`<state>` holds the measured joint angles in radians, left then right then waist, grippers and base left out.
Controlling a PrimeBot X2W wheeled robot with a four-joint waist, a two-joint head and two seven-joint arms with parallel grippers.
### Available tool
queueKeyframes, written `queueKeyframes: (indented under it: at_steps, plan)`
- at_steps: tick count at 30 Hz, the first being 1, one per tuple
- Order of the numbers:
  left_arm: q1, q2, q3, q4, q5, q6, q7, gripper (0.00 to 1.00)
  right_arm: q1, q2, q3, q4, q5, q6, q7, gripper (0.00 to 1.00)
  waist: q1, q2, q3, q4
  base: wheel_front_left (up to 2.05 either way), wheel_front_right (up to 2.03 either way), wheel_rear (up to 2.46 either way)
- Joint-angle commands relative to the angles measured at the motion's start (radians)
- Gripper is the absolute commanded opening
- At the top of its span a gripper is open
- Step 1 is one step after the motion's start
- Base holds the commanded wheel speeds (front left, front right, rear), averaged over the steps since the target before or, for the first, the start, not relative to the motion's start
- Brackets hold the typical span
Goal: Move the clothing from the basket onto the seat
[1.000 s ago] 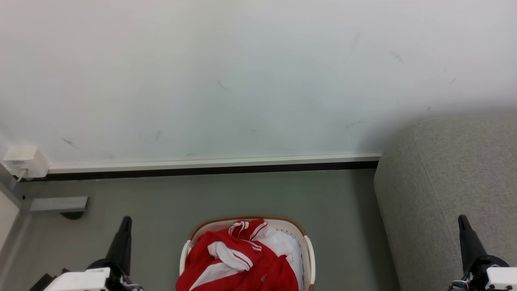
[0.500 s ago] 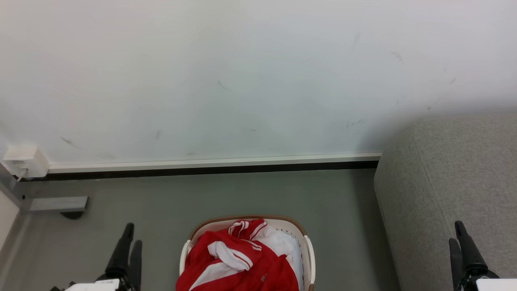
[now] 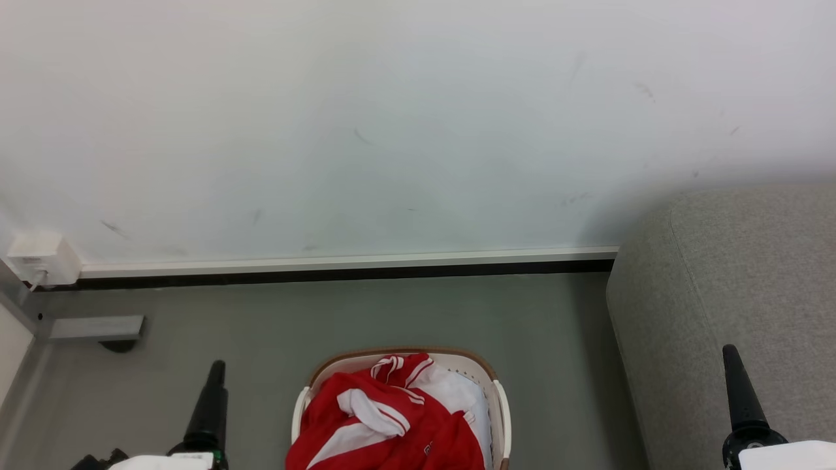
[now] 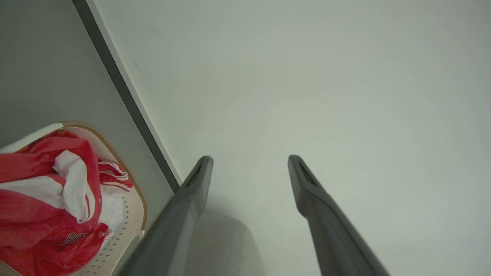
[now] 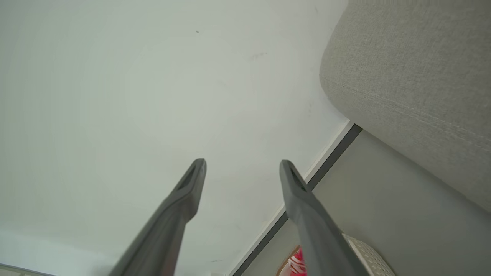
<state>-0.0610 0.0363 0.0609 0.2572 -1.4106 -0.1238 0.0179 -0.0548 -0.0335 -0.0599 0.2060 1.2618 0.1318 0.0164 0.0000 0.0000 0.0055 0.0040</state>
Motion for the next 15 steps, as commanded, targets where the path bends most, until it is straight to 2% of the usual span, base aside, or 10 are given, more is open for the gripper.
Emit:
queueKeyframes:
  at_steps: [1,15]
  plan:
    - [-0.010,0.008,0.001,-0.019,0.040,-0.004,-0.011,1.00,-0.004,-0.010,0.005,-0.027,-0.043,0.000,-0.009,1.00,0.0000,0.0000,0.000,0.000,0.00,0.00,0.00]
    - [0.010,0.010,-0.003,-0.067,0.354,0.002,-0.066,1.00,0.018,-0.012,0.031,-0.064,-0.388,-0.001,-0.064,1.00,0.0000,0.0000,-0.001,0.009,0.00,0.00,0.00]
